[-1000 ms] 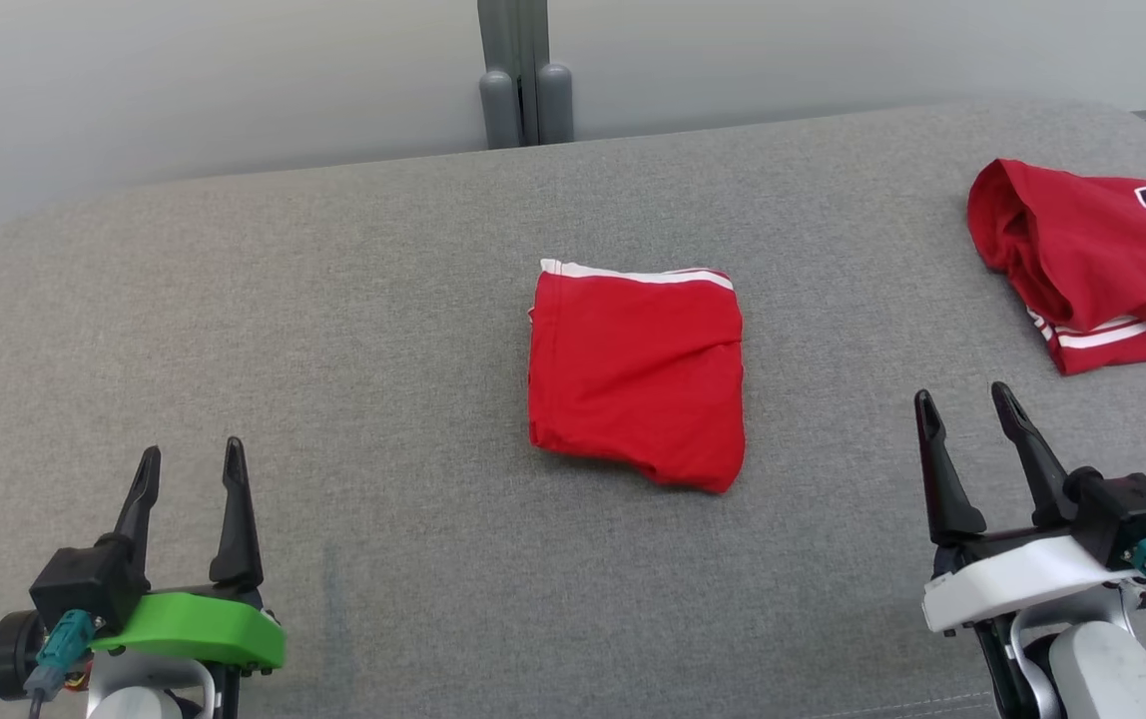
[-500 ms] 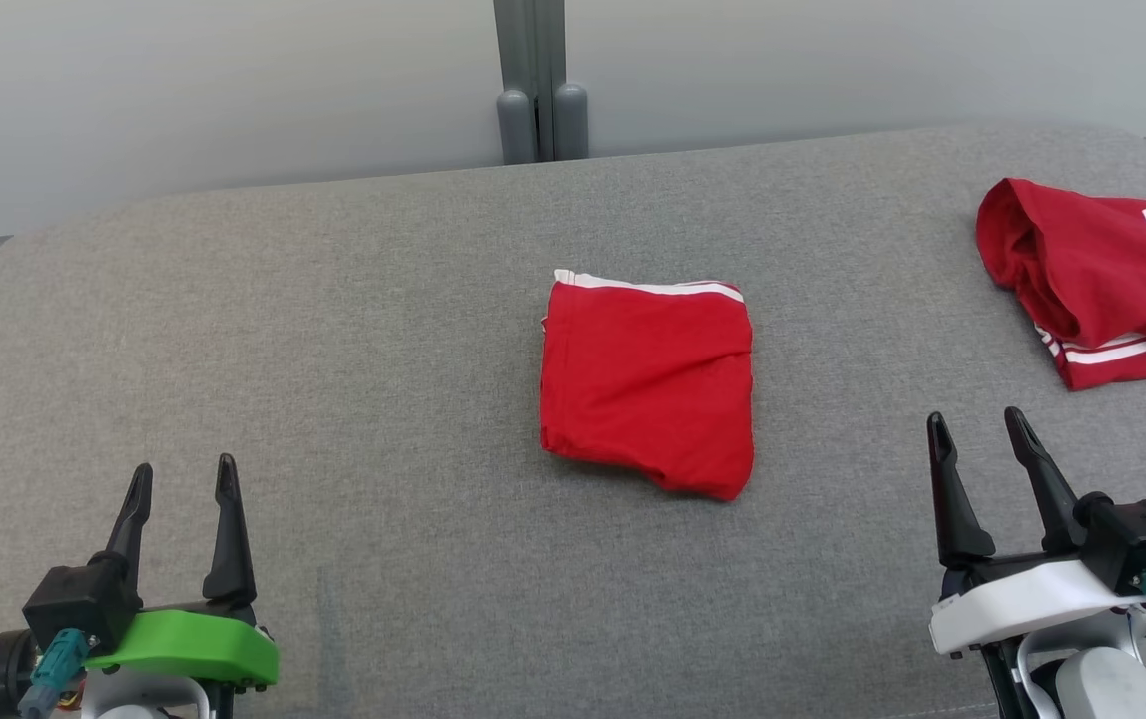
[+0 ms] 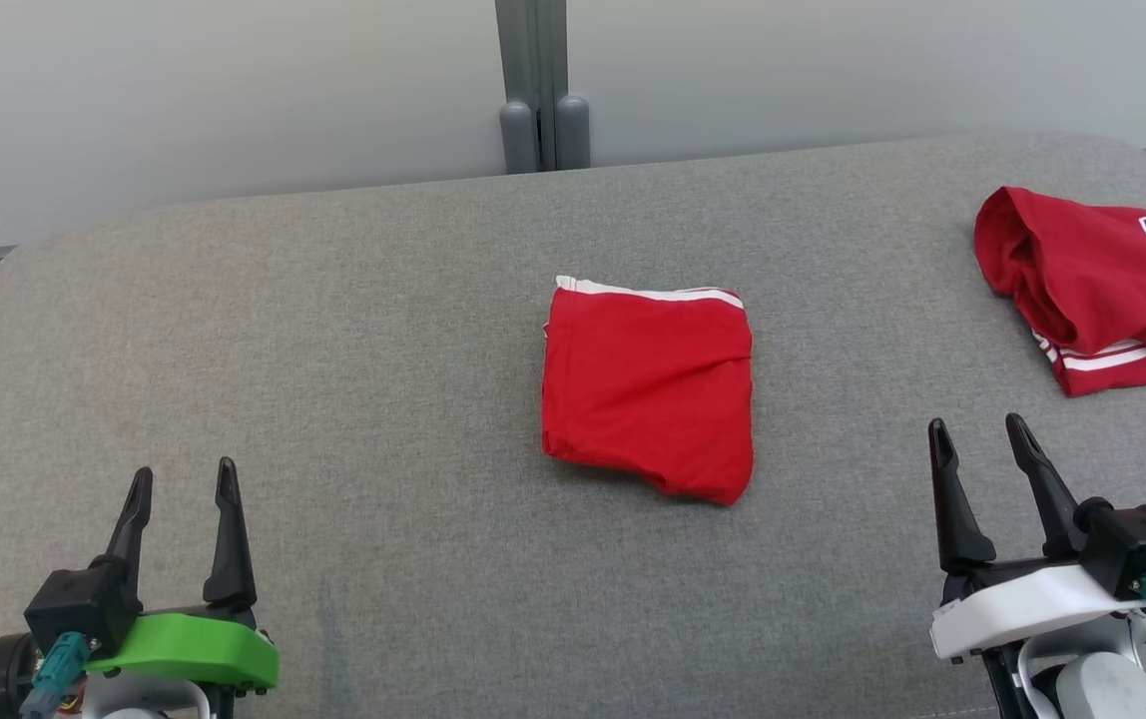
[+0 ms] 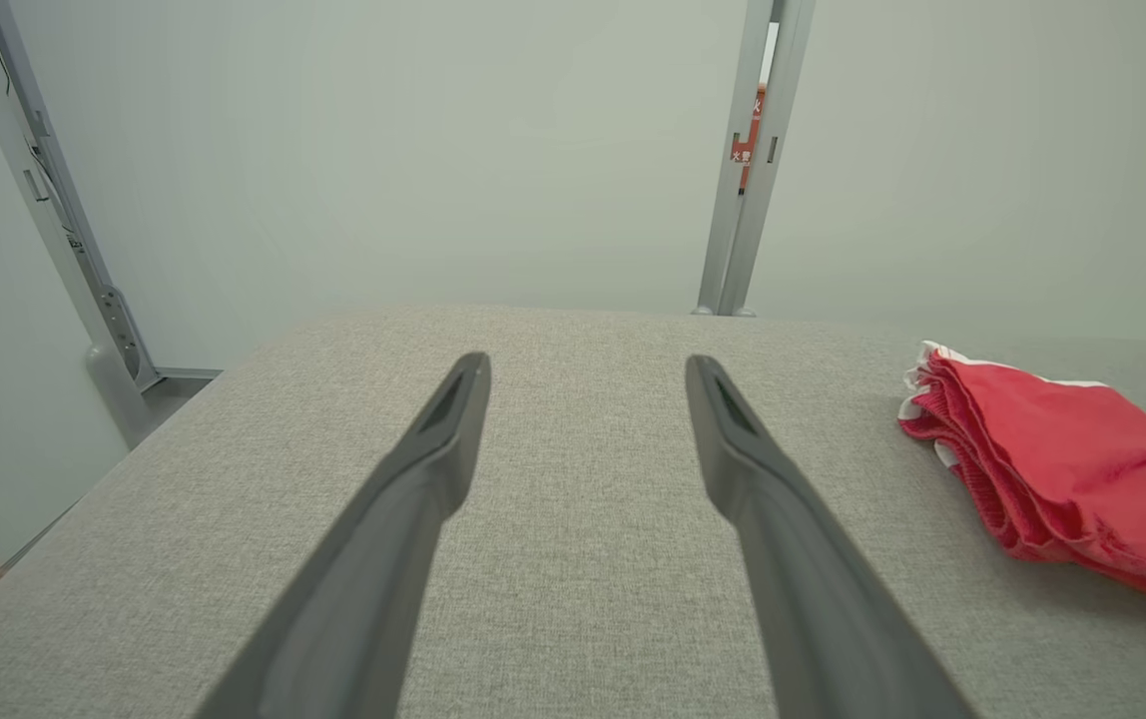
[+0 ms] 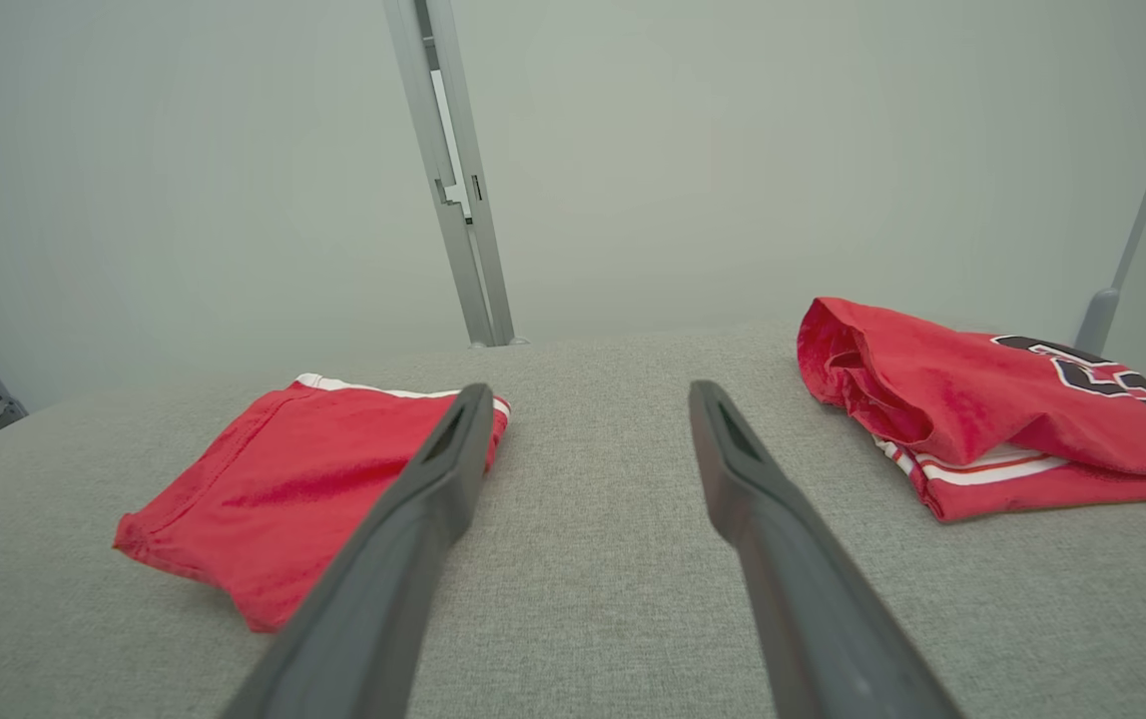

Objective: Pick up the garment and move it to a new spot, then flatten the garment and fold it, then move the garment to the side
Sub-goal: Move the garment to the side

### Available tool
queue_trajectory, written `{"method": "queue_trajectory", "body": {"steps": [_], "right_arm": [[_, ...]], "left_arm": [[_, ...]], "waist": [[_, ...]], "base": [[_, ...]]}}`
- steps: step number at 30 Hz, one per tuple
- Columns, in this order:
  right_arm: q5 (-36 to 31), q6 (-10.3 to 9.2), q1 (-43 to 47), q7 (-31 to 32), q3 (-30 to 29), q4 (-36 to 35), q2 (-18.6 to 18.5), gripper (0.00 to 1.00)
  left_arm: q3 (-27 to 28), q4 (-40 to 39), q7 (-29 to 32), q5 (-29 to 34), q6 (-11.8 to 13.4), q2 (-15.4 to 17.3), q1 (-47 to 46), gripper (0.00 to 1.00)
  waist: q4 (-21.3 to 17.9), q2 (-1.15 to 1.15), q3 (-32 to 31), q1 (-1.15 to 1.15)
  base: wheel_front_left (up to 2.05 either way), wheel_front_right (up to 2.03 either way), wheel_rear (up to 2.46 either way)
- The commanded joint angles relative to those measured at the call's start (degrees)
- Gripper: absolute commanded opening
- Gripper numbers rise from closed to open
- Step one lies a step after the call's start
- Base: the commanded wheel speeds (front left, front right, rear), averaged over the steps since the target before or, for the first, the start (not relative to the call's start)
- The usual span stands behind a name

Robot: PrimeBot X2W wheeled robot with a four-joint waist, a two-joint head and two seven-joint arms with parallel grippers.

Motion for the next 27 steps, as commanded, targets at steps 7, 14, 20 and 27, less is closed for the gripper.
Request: {"method": "queue_trajectory", "body": {"steps": [7,14,20,27], "right_arm": [[-0.28,-0.06,0.96,-0.16,-0.22,0.37,0.01,1.0],[-0.05,-0.05,1.11,-0.16,0.02,0.54,-0.11,1.0],[-0.01,-0.06,1.26,-0.16,0.18,0.66,-0.15,1.0],[0.12,-0.06,1.07,-0.16,0.28,0.88,-0.25,1.0]], "left_arm": [[0.17,0.14,0.0,0.26,-0.02,0.01,1.11,1.0],[0.21,0.15,0.0,0.31,-0.02,-0.04,1.47,1.0],[0.13,0.03,0.0,0.37,-0.03,-0.07,1.63,1.0],[0.0,0.1,0.0,0.25,-0.03,-0.1,1.72,1.0]], "waist": [[0.24,0.0,-0.57,0.0],[0.39,0.0,-1.09,0.0],[0.43,0.0,-1.27,0.0],[0.58,0.0,-1.28,0.0]], "base": [[0.0,0.0,0.0],[0.0,0.0,0.0],[0.0,0.0,0.0],[0.0,0.0,0.0]]}}
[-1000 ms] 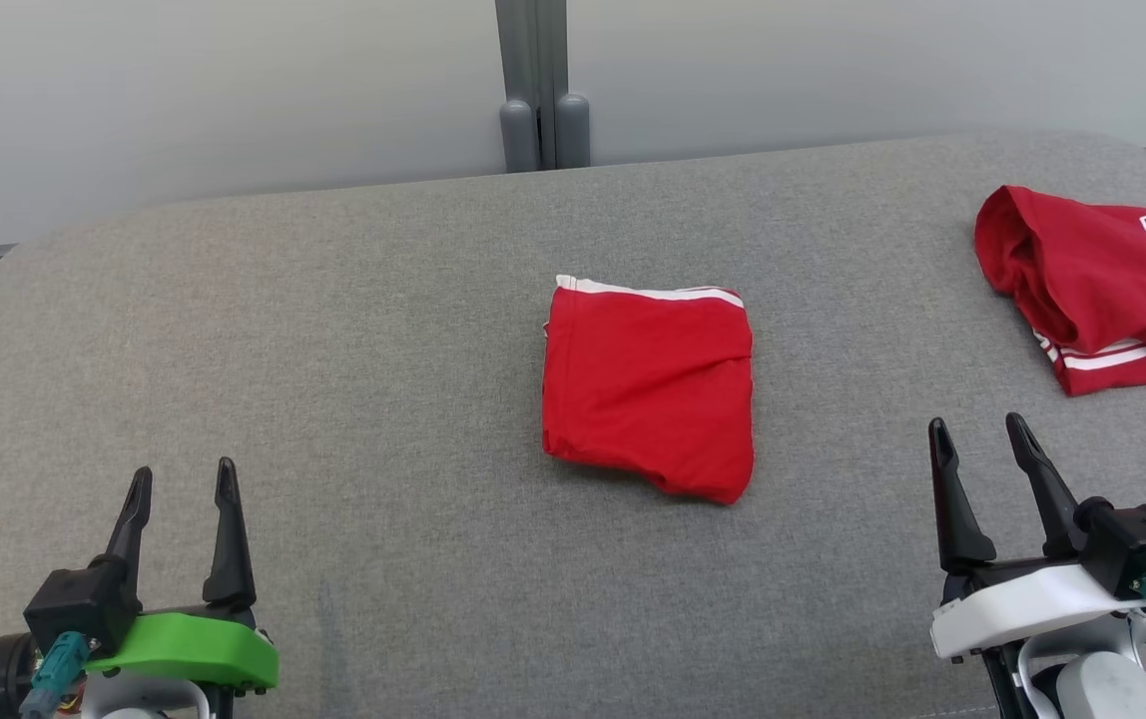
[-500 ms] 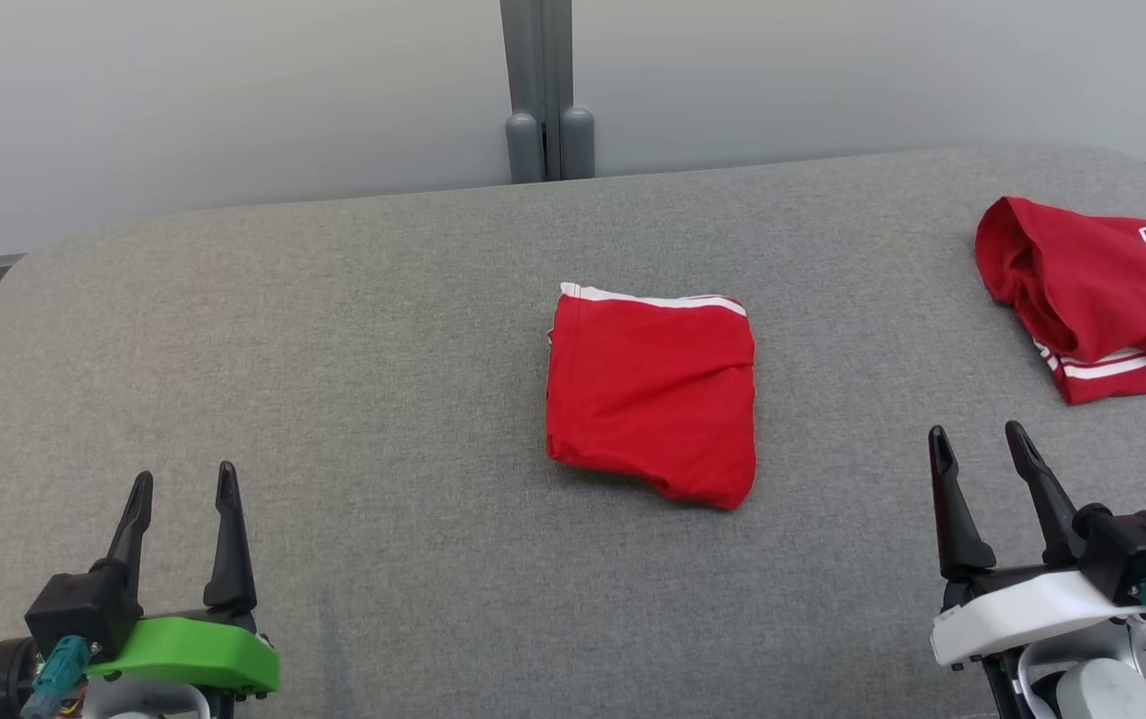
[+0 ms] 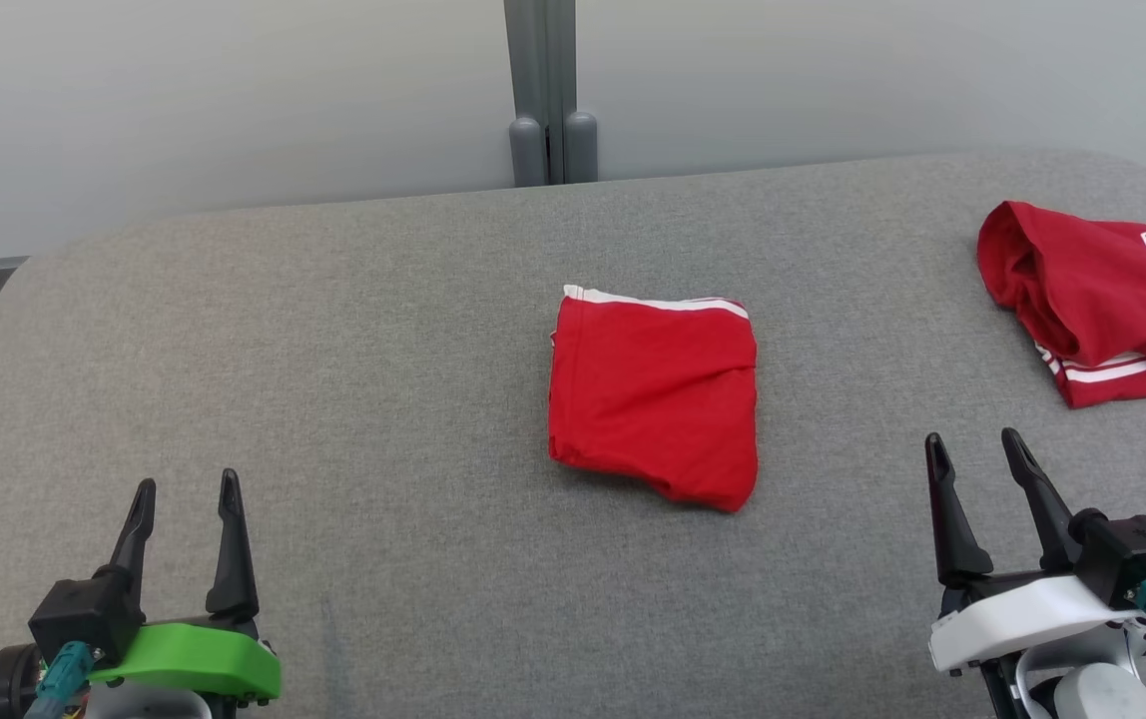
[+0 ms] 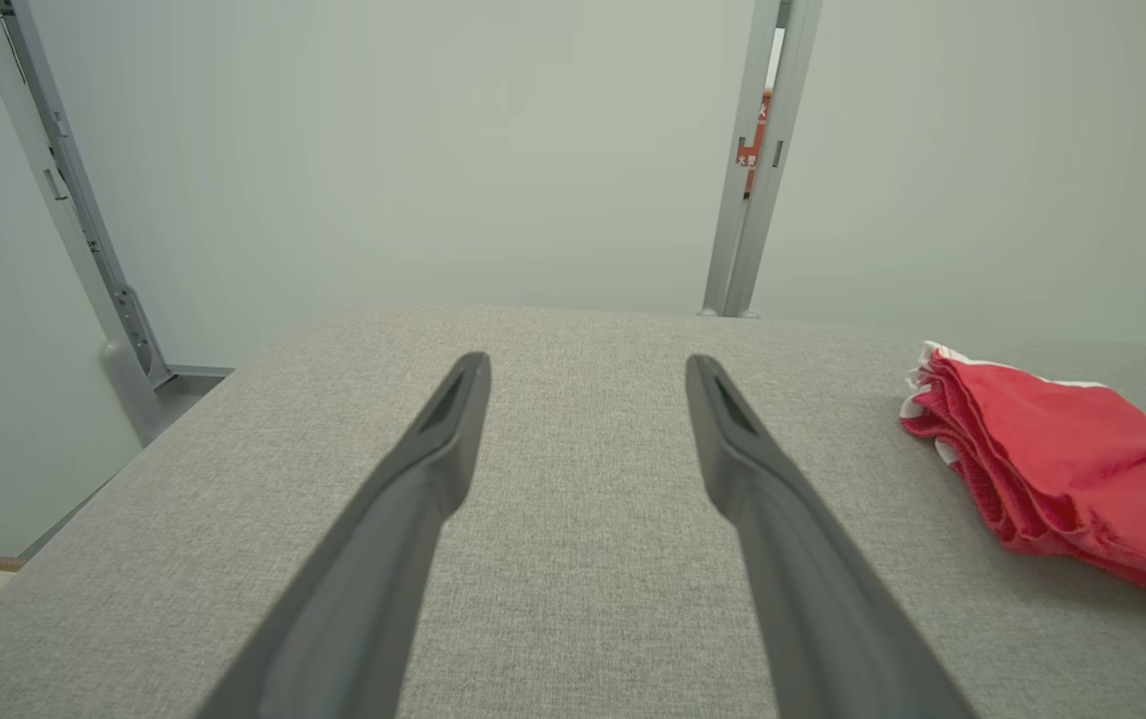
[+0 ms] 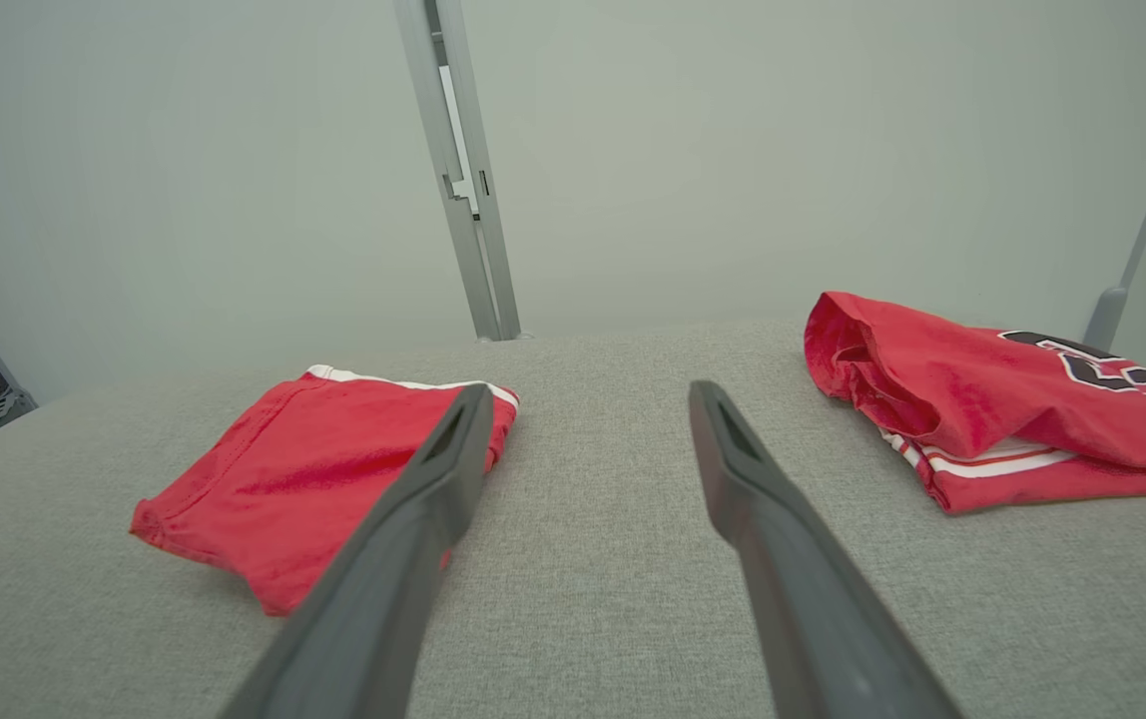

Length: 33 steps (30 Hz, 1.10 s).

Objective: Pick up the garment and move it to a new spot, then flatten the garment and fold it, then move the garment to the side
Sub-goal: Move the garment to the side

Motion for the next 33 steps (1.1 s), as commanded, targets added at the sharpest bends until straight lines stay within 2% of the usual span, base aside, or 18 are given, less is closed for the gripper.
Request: {"method": "queue_trajectory", "body": {"steps": [1,13,21,26,33], "right_arm": [[0.09,-0.06,0.27,-0.16,0.02,0.14,-0.23,1.0],[0.36,-0.06,-0.57,-0.16,0.48,0.62,0.01,1.0],[-0.4,-0.06,-7.68,-0.16,4.61,2.81,-2.6,1.0],[-1.07,-0.06,-15.76,-0.15,8.33,7.66,-3.84,1.0],[-1.35,-0.06,-25.76,0.26,11.5,17.85,-3.17,1.0]], "left_arm": [[0.0,0.05,0.0,0.16,-0.03,0.06,0.84,1.0],[0.19,0.11,0.0,-0.06,-0.03,-0.04,1.38,1.0],[-0.17,-0.18,0.0,-0.21,-0.03,-0.12,-0.22,1.0],[-1.09,-0.18,0.0,-0.53,-0.03,-0.14,-1.94,1.0],[-2.43,0.39,0.0,-1.04,-0.03,0.01,-3.89,1.0]], "waist": [[0.05,0.0,-0.03,0.0],[0.13,0.0,-0.35,0.0],[0.46,0.0,1.19,0.0],[1.73,0.0,3.15,0.0],[4.04,0.0,5.3,0.0]], "base": [[0.0,0.0,0.0],[0.0,0.0,0.0],[0.0,0.0,0.0],[0.0,0.0,0.0],[0.0,0.0,0.0]]}}
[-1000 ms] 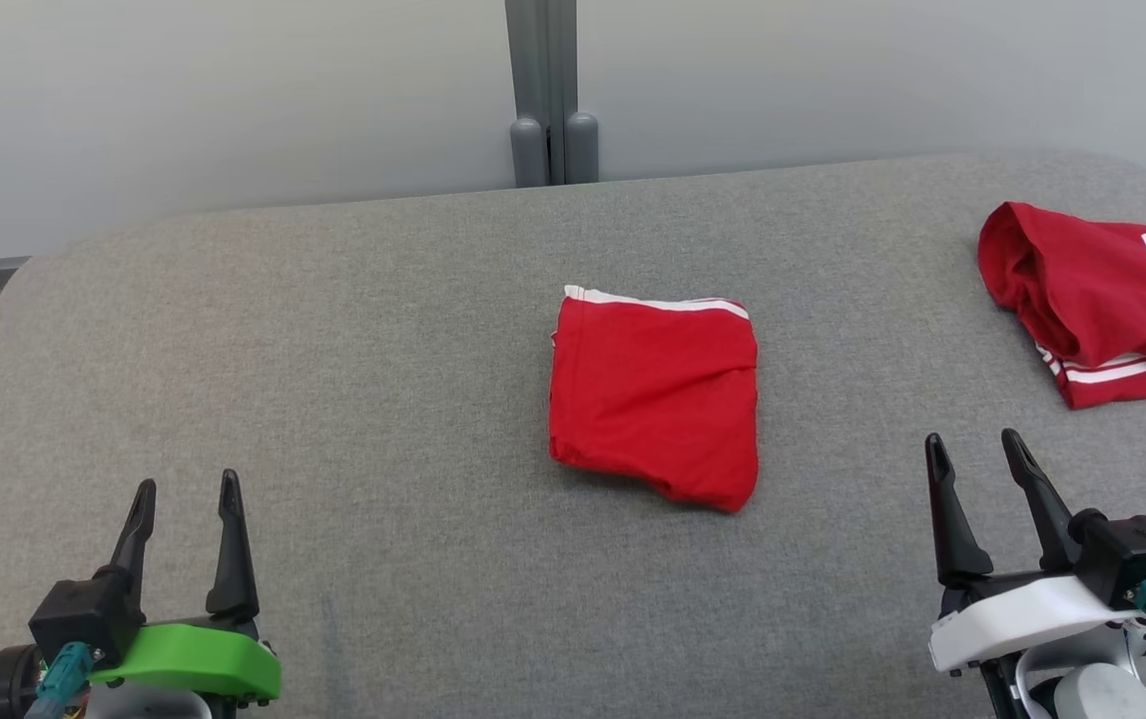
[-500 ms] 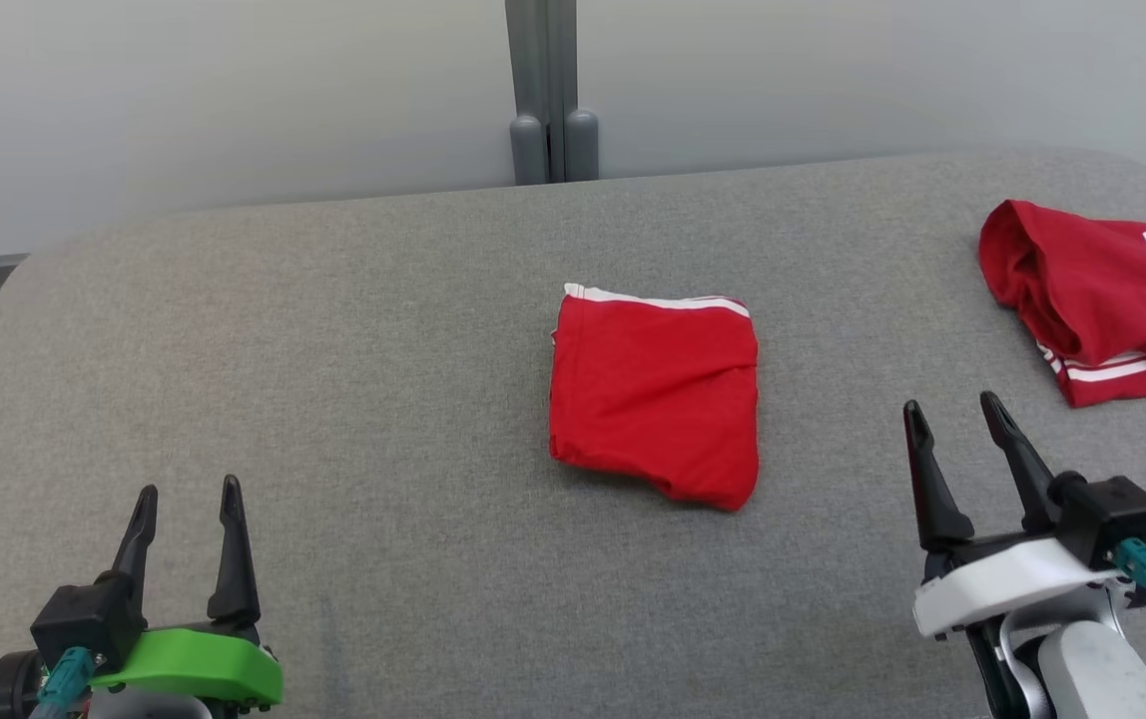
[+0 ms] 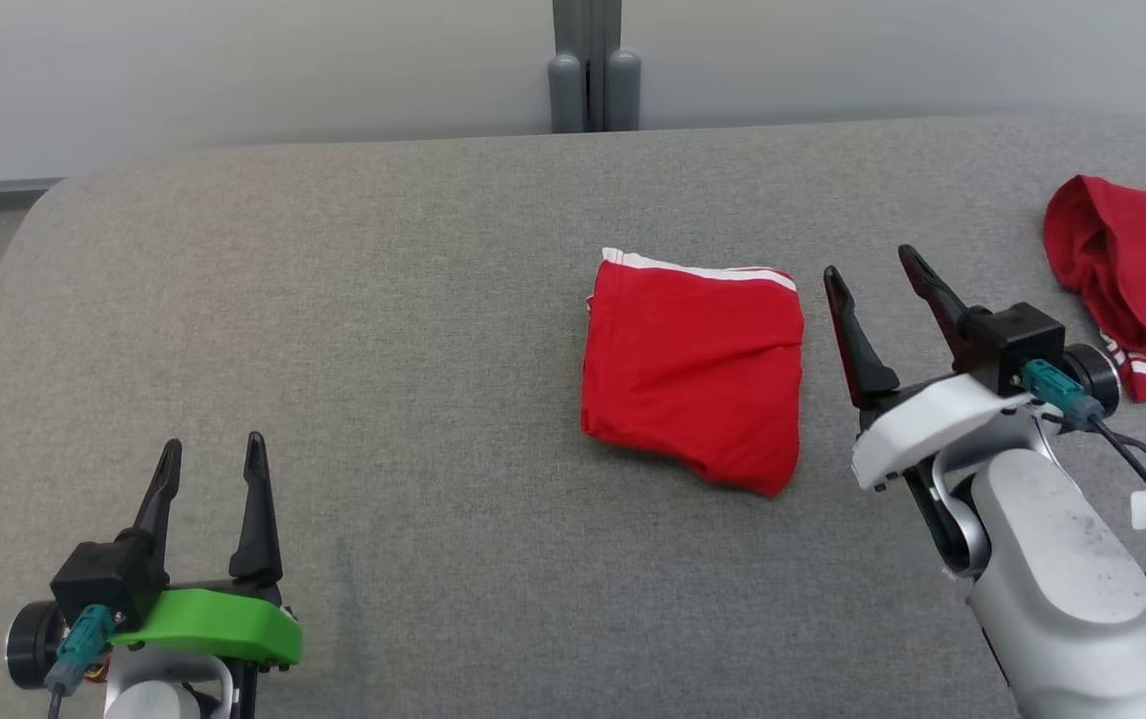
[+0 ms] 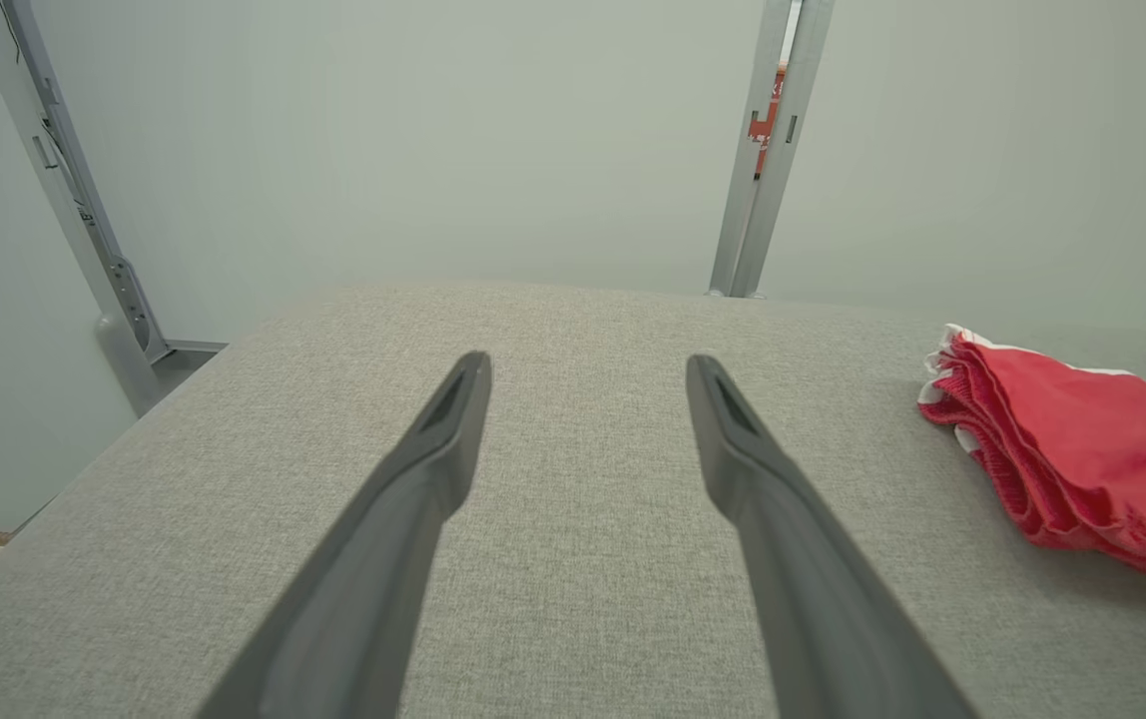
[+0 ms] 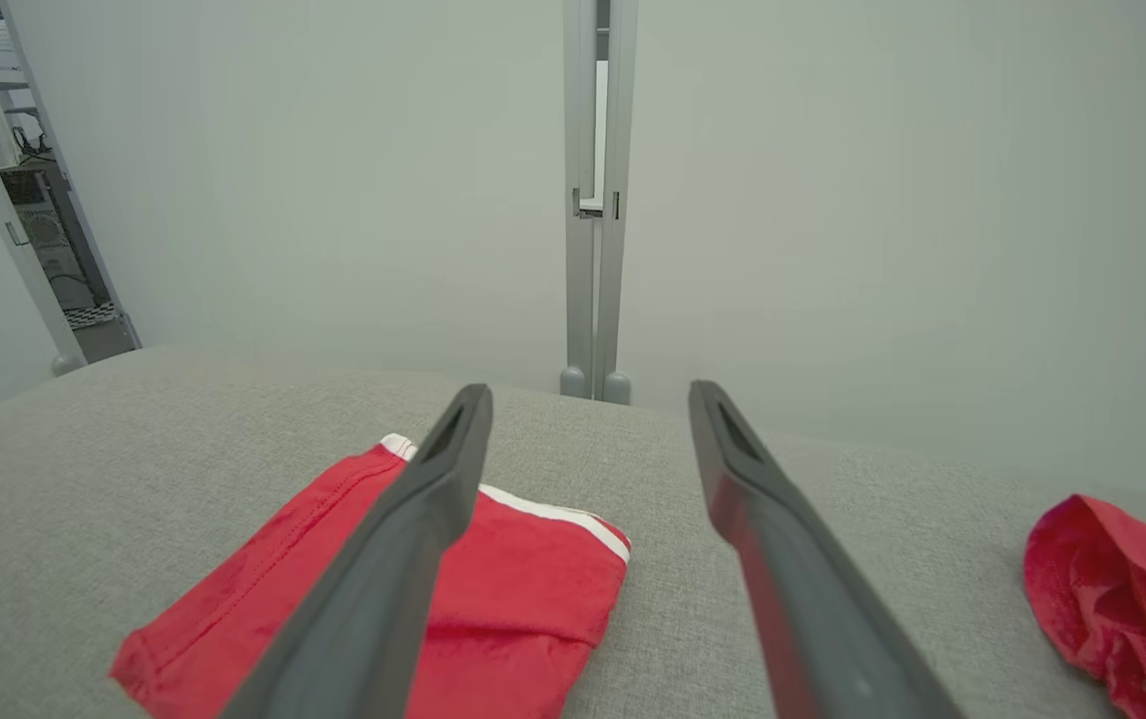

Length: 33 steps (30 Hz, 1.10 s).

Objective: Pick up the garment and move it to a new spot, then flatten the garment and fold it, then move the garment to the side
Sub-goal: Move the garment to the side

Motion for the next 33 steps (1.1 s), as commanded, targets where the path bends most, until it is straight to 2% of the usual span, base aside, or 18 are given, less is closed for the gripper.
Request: {"method": "queue_trajectory", "body": {"steps": [1,13,21,25,26,27,28,33], "right_arm": [[-0.26,-0.06,-1.18,0.01,0.31,1.92,0.12,1.0],[1.07,-0.06,-9.55,-0.37,-1.28,22.51,2.86,1.0],[2.6,-0.06,-10.18,-0.48,-4.42,29.23,5.29,1.0],[2.56,-0.06,-10.3,-0.45,-3.58,30.46,6.42,1.0],[2.83,-0.05,-10.4,-0.43,-3.03,31.04,6.64,0.91],[3.18,-0.05,-10.59,-0.32,-2.39,31.73,6.82,0.26],[3.61,-0.05,-10.76,-0.31,-1.92,32.23,6.96,0.0],[5.31,-0.06,-12.49,-0.33,0.11,32.05,6.97,0.0]], "left_arm": [[-0.14,0.09,0.0,-0.41,-0.03,0.18,-1.19,1.0],[-1.79,0.53,0.0,-1.4,-0.03,0.12,-4.81,1.0],[-1.89,0.82,0.01,-1.6,-0.03,0.38,-5.75,1.0],[-2.05,0.8,0.01,-1.65,-0.03,0.35,-6.37,1.0],[-2.12,0.86,0.01,-1.65,-0.03,0.35,-6.53,1.0],[-2.24,0.93,0.01,-1.56,-0.03,0.35,-6.73,1.0],[-2.34,0.97,0.01,-1.5,-0.03,0.34,-6.86,1.0],[-2.51,1.15,0.01,-1.76,-0.03,0.18,-7.35,1.0]], "waist": [[1.36,0.0,1.29,0.0],[4.98,0.0,7.17,0.0],[5.01,0.0,8.91,0.0],[4.77,0.0,9.56,0.0],[4.73,0.0,9.72,0.0],[4.74,0.0,9.87,0.0],[4.78,0.0,9.96,0.0],[4.76,0.0,10.11,0.0]], "base": [[0.0,0.0,0.0],[0.0,0.0,0.0],[0.0,0.0,0.0],[0.0,0.0,0.0],[0.0,0.0,0.0],[0.0,0.0,0.0],[0.0,0.0,0.0],[0.0,0.0,0.0]]}}
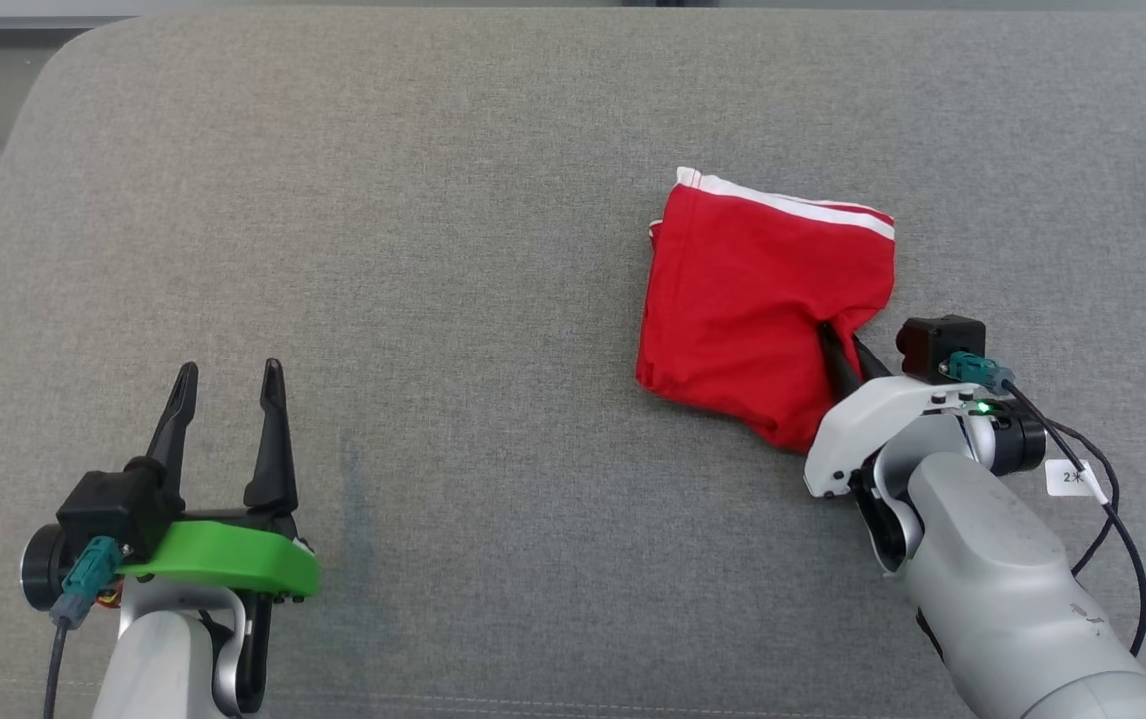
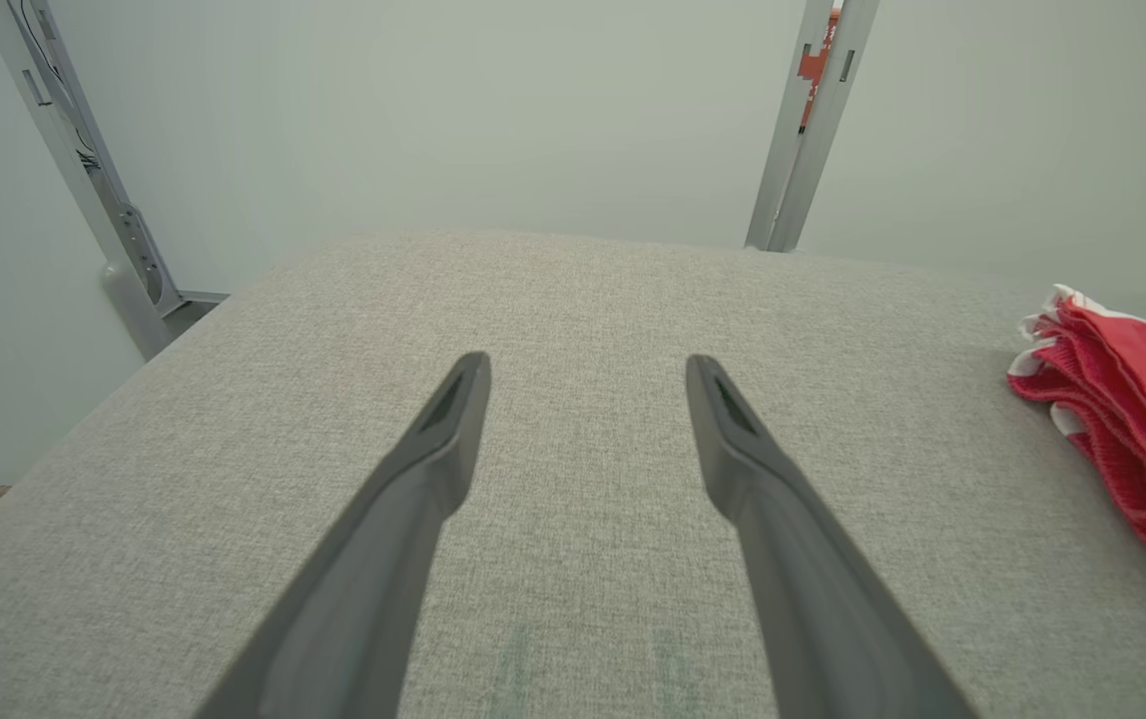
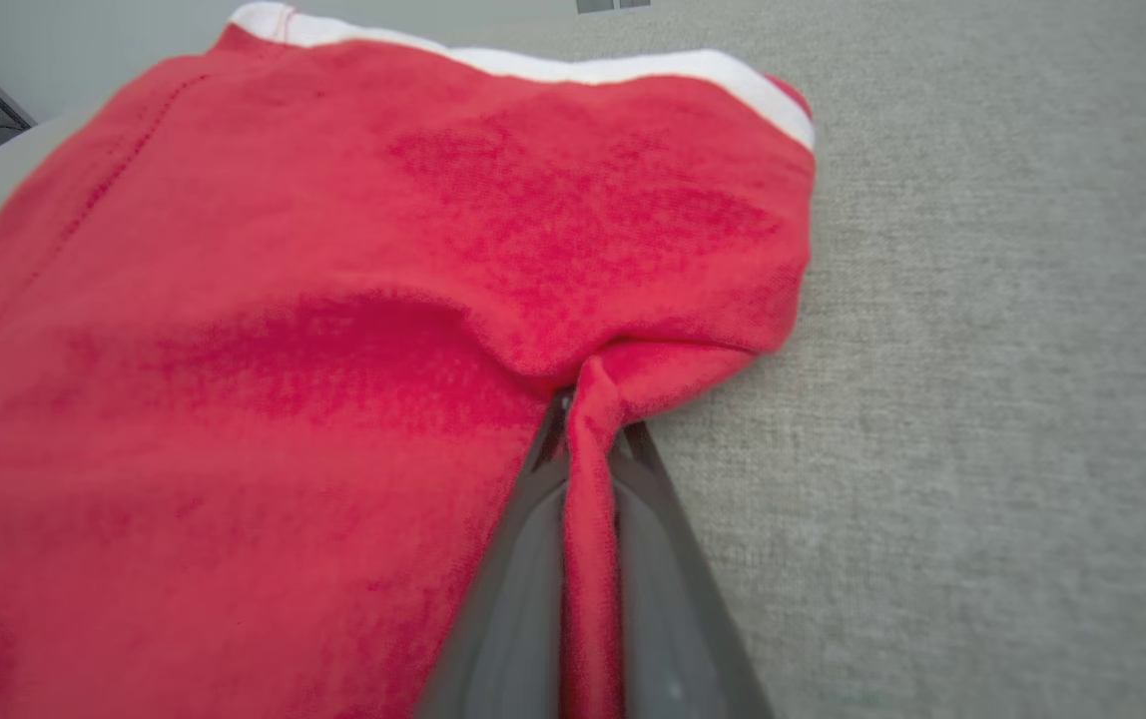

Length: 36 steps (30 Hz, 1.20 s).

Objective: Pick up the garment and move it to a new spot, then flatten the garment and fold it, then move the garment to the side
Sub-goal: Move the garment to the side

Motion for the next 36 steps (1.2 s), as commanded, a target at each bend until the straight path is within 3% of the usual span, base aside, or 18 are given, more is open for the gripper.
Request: {"method": "queue_trajectory", "body": {"steps": [1,14,22,36], "right_arm": [[-0.01,-0.06,-0.67,0.18,0.7,0.01,-0.14,0.0],[-0.95,-0.09,-7.8,1.09,12.42,-3.93,-9.9,0.0],[2.17,-0.09,-13.76,4.65,20.37,-11.84,-20.13,0.0],[6.55,-0.09,-20.04,10.5,20.24,-24.13,-38.06,0.0]], "left_arm": [[0.34,0.04,0.01,-0.04,-0.03,0.15,-0.64,1.0],[-0.95,-2.62,0.01,-0.27,-0.04,1.14,-1.98,1.0],[-2.58,-6.31,0.01,-0.08,-0.04,3.58,-4.45,1.0],[-4.29,-12.22,0.91,0.44,-0.02,8.78,-5.05,1.0]], "waist": [[-0.29,0.0,-0.04,0.0],[-7.13,0.0,4.13,0.0],[-14.3,0.0,11.01,0.0],[-21.84,0.0,18.14,0.0]], "base": [[0.0,0.0,0.0],[0.0,0.0,0.0],[0.0,0.0,0.0],[0.0,0.0,0.0]]}}
